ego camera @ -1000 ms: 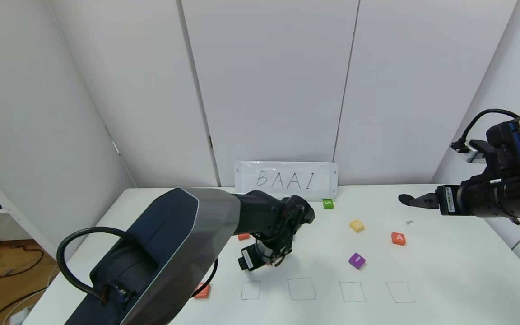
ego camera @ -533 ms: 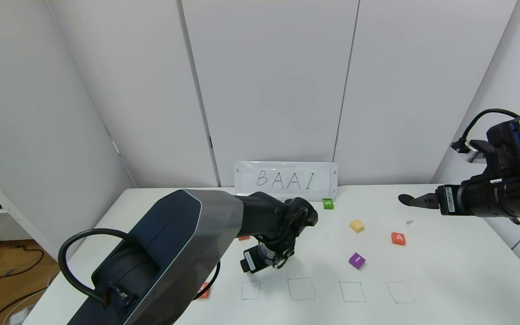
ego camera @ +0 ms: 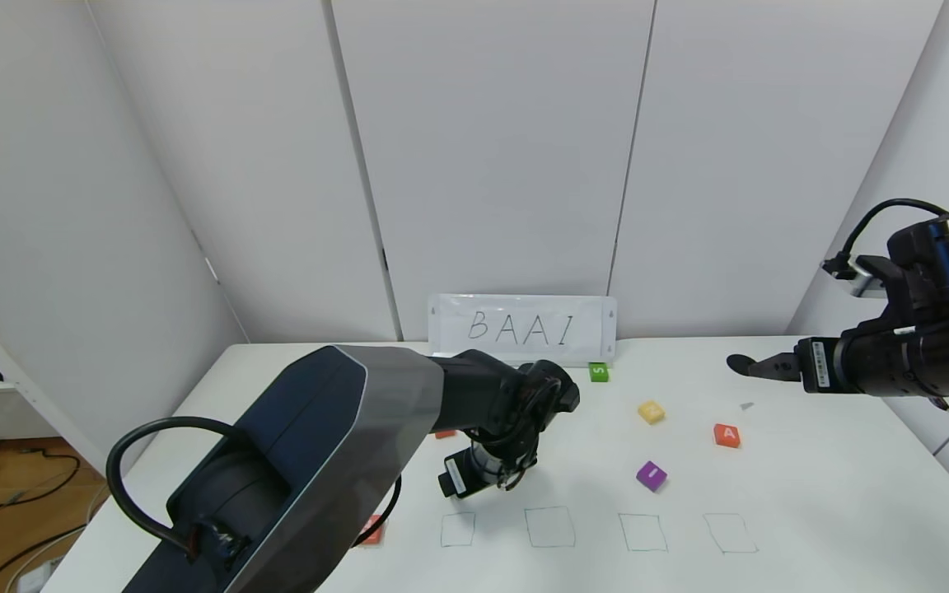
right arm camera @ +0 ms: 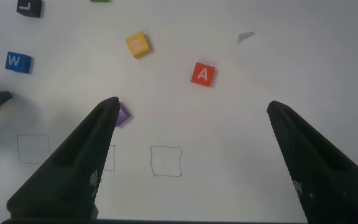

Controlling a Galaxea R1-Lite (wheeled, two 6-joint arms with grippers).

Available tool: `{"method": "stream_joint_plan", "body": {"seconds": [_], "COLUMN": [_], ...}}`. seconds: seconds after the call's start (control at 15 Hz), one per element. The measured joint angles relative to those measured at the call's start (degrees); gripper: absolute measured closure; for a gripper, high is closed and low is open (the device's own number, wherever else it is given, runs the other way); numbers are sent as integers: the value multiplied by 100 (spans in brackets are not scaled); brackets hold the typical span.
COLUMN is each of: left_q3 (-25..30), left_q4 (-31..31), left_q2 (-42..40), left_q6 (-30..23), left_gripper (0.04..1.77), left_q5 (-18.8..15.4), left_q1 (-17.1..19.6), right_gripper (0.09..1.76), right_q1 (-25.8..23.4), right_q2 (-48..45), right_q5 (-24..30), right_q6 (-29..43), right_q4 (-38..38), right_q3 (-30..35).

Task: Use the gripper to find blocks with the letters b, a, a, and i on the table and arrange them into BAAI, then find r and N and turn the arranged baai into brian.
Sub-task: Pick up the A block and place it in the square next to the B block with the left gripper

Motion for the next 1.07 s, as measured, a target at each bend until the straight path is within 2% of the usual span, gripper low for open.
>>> {"method": "stream_joint_plan", "body": {"seconds": [0.27,0.47,0.73,0.87,1.07], "left_q3": [0,-1,0,0,0], "left_q4": [0,-15,-6,-2,-2], "left_q2": [6,15,28,33,37], "left_q6": [-2,9,18,29,27], "left_gripper": [10,58,99,128,128], "left_q5": [27,29,35,35,38], "left_q1": [6,0,-15,-22,-22], "right_gripper": [14,14,14,14,14], "right_q1": [6,6,6,6,6], "right_q2": [0,5,9,9,9], "right_q5": [4,1,1,1,1], "right_q6": [0,-1,-1,-1,0], "right_q4": [0,2,2,0,2], "right_q3": [0,0,0,0,0]}}
